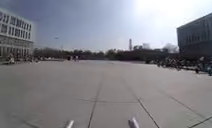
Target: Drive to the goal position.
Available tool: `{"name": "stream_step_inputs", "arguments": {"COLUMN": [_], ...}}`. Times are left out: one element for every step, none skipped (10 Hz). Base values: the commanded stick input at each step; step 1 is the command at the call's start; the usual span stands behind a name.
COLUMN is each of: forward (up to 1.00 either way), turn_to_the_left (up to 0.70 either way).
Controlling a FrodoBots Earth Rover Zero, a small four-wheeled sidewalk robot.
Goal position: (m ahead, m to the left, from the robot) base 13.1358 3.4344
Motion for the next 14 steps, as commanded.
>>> {"name": "stream_step_inputs", "arguments": {"forward": [1.00, 1.00, 1.00, 1.00, 1.00, 1.00, 1.00, 1.00, 1.00, 1.00, 1.00, 1.00, 1.00, 1.00], "turn_to_the_left": [0.00, 0.00, 0.00, 0.00, 0.00, 0.00, 0.00, 0.00, 0.00, 0.00, 0.00, 0.00, 0.00, 0.00]}}
